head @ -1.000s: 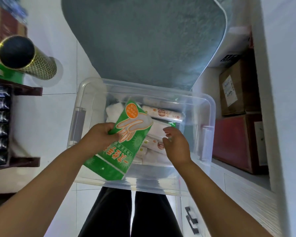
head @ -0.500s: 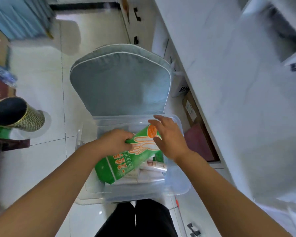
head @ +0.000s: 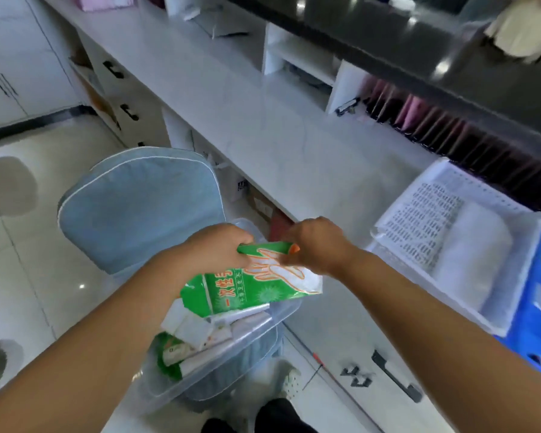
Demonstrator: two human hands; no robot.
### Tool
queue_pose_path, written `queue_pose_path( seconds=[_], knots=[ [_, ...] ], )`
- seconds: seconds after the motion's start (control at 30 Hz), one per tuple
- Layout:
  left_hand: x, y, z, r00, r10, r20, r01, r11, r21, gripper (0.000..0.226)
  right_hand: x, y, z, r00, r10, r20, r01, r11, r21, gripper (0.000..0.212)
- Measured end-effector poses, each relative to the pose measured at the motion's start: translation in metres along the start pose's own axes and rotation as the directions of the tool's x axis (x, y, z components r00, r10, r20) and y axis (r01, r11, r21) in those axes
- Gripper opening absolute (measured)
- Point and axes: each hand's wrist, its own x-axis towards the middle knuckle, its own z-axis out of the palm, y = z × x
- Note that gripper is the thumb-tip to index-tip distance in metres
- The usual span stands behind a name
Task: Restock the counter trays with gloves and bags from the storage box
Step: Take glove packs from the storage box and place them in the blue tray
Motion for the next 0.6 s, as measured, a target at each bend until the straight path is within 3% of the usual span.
queue_pose_path(
  seconds=[0.13, 0.2, 0.27, 0.37, 0.6],
  knots=[
    [0.015, 0.042, -0.022, 0.998, 0.068, -0.008, -0.068, 0.998, -0.004, 0.01, -0.062, 0.032, -0.029, 0.978, 0.209, 0.003, -0.208, 0.976, 0.07, 0.034],
    [0.025, 0.066, -0.031, 0.991, 0.124, -0.041, -0.127, 0.986, -0.107, 0.01, -0.097, 0.052, -0.045, 0.953, 0.301, -0.026, -0.296, 0.949, 0.107, 0.035],
    [0.034, 0.098, -0.035, 0.98, 0.179, -0.088, -0.193, 0.959, -0.207, 0.017, -0.132, 0.072, -0.058, 0.929, 0.364, -0.058, -0.354, 0.925, 0.139, 0.034],
    [0.051, 0.153, -0.033, 0.96, 0.224, -0.166, -0.257, 0.942, -0.214, 0.014, -0.182, 0.099, -0.074, 0.895, 0.437, -0.094, -0.417, 0.891, 0.179, 0.027],
    [0.093, 0.299, -0.015, 0.876, 0.205, -0.437, -0.375, 0.859, -0.348, 0.018, -0.32, 0.186, -0.088, 0.735, 0.636, -0.236, -0.584, 0.77, 0.256, 0.027]
  ],
)
